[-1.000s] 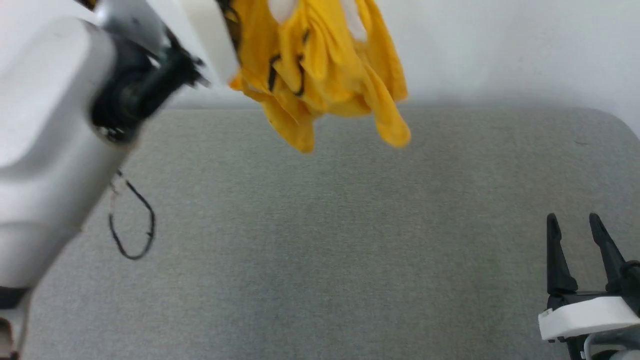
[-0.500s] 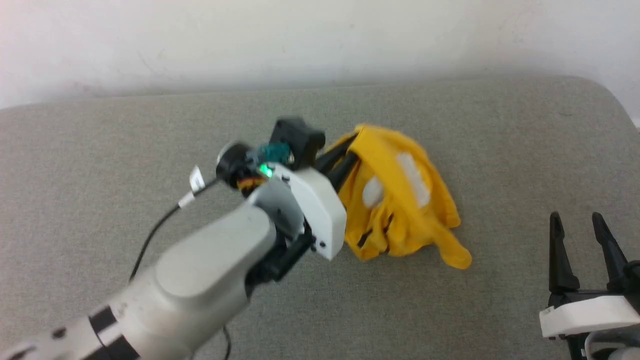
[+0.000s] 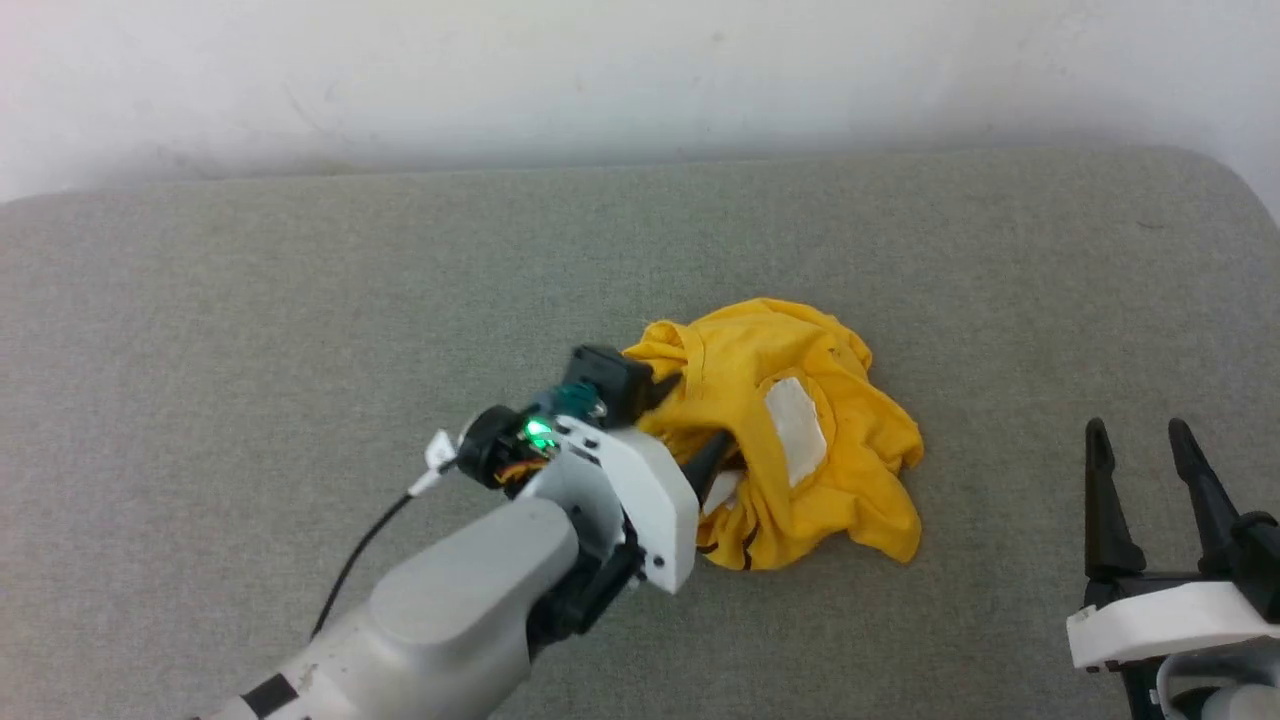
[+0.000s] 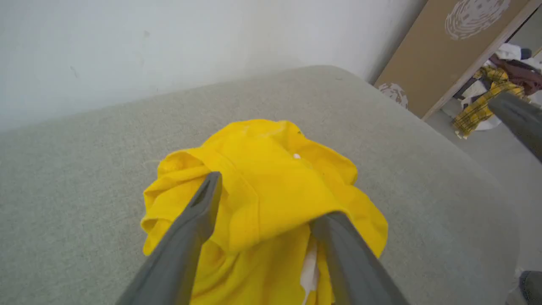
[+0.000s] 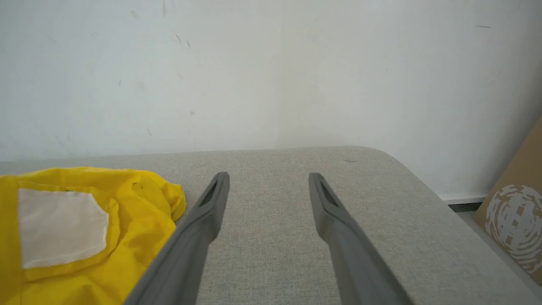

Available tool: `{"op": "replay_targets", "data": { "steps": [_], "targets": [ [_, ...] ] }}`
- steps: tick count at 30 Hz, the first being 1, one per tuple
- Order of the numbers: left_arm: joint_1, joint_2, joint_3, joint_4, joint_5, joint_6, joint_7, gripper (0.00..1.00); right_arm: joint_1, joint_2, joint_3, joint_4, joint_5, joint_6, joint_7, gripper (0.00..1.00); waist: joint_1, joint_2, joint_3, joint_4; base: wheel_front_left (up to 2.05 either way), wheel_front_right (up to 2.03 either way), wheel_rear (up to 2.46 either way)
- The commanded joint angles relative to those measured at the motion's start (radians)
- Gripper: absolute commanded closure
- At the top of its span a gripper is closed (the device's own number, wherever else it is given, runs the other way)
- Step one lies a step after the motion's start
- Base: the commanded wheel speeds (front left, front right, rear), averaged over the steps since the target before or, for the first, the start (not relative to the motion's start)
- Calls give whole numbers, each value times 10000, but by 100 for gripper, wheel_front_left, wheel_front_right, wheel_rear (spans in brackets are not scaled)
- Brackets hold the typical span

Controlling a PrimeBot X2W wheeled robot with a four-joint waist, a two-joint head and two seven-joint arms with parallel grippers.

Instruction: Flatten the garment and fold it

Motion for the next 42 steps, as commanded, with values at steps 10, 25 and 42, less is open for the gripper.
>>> {"op": "replay_targets", "data": {
  "steps": [10,25,42],
  "targets": [
    [2141,2688,2473,-3518,-418,1386,-2236,0,268,3,-85,-19,39,-9,25,0,-1,0,-651,261,0,0,0],
    [8276,760,8949,-6546,4637,966,-2388,0,618,3,218,-98,223,-9,67,0,-1,0,-670,122,0,0,0],
    [8928,-1819,11150,-5421,6827,-1939,-2390,0,-910,3,1408,-540,582,-9,2195,0,-1,0,-308,388,0,0,0]
  ]
}}
